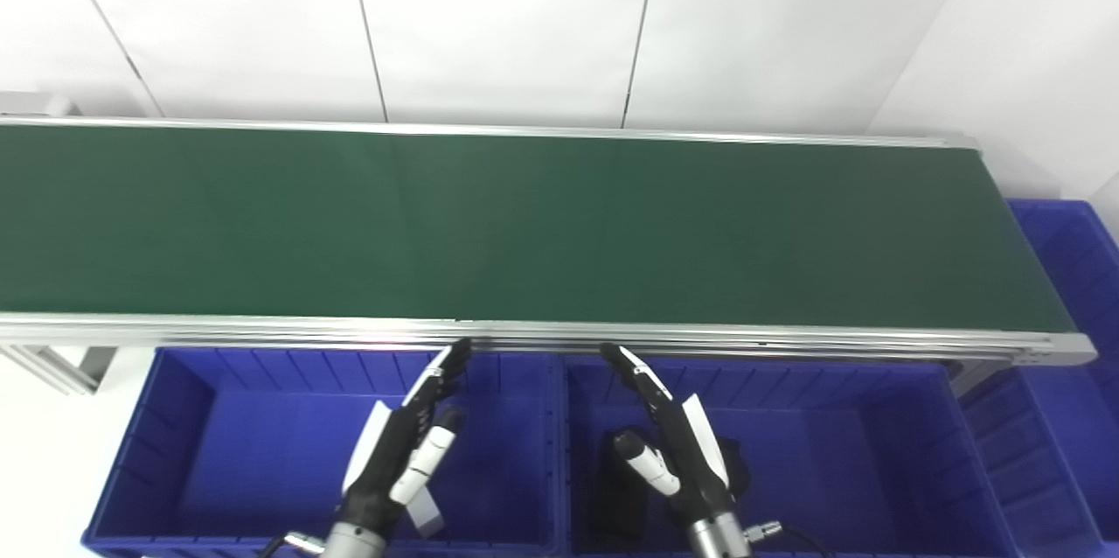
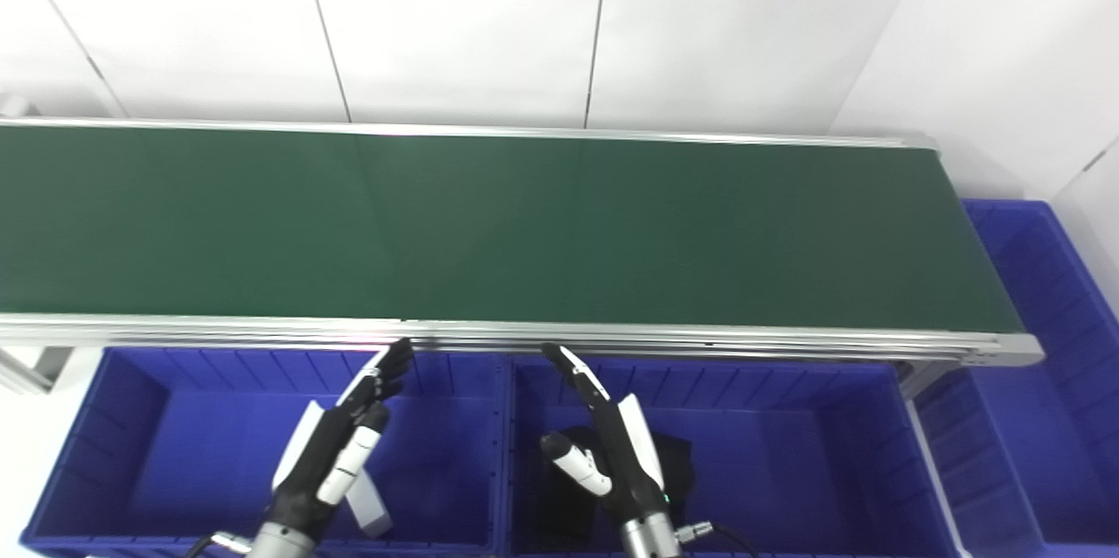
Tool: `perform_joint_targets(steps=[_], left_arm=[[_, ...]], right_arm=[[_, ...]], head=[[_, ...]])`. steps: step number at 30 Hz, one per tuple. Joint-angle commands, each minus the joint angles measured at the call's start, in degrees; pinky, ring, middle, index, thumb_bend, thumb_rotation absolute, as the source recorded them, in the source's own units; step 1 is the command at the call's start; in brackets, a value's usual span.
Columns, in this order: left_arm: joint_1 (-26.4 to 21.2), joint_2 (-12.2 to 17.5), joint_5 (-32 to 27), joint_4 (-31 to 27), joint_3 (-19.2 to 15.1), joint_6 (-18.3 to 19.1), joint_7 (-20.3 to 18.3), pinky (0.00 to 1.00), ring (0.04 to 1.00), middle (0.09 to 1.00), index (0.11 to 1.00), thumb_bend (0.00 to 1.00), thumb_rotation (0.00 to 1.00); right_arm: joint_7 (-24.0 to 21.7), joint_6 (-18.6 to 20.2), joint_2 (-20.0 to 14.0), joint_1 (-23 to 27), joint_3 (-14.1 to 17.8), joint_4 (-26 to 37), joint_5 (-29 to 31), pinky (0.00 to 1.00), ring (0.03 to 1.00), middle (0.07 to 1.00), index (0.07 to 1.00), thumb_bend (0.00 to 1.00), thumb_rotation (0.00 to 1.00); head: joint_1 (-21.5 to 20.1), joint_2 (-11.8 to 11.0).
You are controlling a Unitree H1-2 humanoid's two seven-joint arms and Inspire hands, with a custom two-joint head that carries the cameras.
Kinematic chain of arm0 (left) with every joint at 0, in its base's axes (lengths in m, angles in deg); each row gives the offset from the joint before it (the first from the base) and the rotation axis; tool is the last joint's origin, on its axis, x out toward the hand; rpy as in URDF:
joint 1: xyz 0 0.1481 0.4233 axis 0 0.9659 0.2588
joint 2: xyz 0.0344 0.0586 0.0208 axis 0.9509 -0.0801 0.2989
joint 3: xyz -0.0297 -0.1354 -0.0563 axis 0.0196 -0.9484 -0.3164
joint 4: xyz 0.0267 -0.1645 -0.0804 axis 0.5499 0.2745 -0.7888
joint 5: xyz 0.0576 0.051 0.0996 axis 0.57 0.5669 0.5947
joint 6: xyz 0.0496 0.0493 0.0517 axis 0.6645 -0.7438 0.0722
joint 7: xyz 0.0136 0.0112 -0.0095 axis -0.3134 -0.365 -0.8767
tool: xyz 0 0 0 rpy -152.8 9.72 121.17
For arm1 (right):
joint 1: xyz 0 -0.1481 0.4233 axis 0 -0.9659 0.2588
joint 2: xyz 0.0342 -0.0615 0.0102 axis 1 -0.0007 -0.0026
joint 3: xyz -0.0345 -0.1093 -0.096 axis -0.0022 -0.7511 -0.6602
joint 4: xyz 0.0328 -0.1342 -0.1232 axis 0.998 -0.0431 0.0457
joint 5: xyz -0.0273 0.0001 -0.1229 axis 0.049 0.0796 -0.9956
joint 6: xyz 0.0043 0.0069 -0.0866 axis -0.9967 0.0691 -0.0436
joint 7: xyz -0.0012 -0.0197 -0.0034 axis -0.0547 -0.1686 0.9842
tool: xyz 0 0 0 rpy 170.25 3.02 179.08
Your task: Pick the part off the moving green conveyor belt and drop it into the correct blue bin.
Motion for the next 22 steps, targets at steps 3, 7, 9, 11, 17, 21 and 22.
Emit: perform_joint_targets(steps=[3, 7, 9, 11, 17, 21, 22], left_arm=[[-1.36, 0.2, 1.31, -0.27, 1.9, -2.23, 4.1, 0.91, 0.94, 0.936, 0.929, 0.63, 1.0], [-1.83, 0.11, 2.12, 0.79, 3.37, -2.22, 6.51, 0.91, 0.94, 0.931, 0.923, 0.62, 1.0], [-2.0, 0.14, 2.44, 1.13, 3.88, -2.23, 7.28, 0.91, 0.939, 0.93, 0.923, 0.61, 1.0], [-2.13, 0.33, 2.78, 1.31, 4.44, -2.23, 8.0, 0.91, 0.937, 0.931, 0.922, 0.62, 1.0], [-2.92, 1.29, 2.78, 2.75, 6.18, -2.23, 10.08, 0.91, 0.936, 0.933, 0.926, 0.63, 1.0], [-3.11, 1.67, 2.34, 2.95, 7.26, -2.23, 11.11, 0.93, 0.943, 0.934, 0.927, 0.62, 1.0], [-3.17, 1.73, 2.22, 2.98, 7.55, -2.23, 11.33, 0.93, 0.943, 0.934, 0.927, 0.62, 1.0]], right_arm=[[1.06, -2.23, -0.52, 1.44, -0.57, -0.62, 1.8, 0.89, 0.899, 0.894, 0.884, 0.82, 1.0], [0.84, -2.23, -1.05, 1.25, -0.53, -0.94, 2.64, 0.89, 0.902, 0.892, 0.88, 0.82, 1.0], [0.17, -2.23, -1.05, 1.07, -0.23, -0.85, 3.56, 0.89, 0.892, 0.895, 0.881, 0.82, 1.0], [0.14, -2.23, -1.16, 1.1, -0.34, -0.8, 3.93, 0.89, 0.88, 0.896, 0.882, 0.81, 1.0], [0.54, -2.23, -0.3, 0.56, 0.33, 0.82, 5.94, 0.85, 0.854, 0.878, 0.877, 0.79, 1.0], [0.35, -2.23, 0.65, -0.26, 1.45, 2.45, 7.13, 0.85, 0.853, 0.884, 0.882, 0.77, 1.0], [0.2, -2.23, 0.76, -0.37, 1.69, 2.5, 7.26, 0.85, 0.854, 0.884, 0.882, 0.77, 1.0]], head=[[1.17, -0.57], [1.84, -1.02], [1.83, -1.06], [1.83, -1.06], [0.43, -1.59], [0.35, -2.1], [0.38, -2.2]])
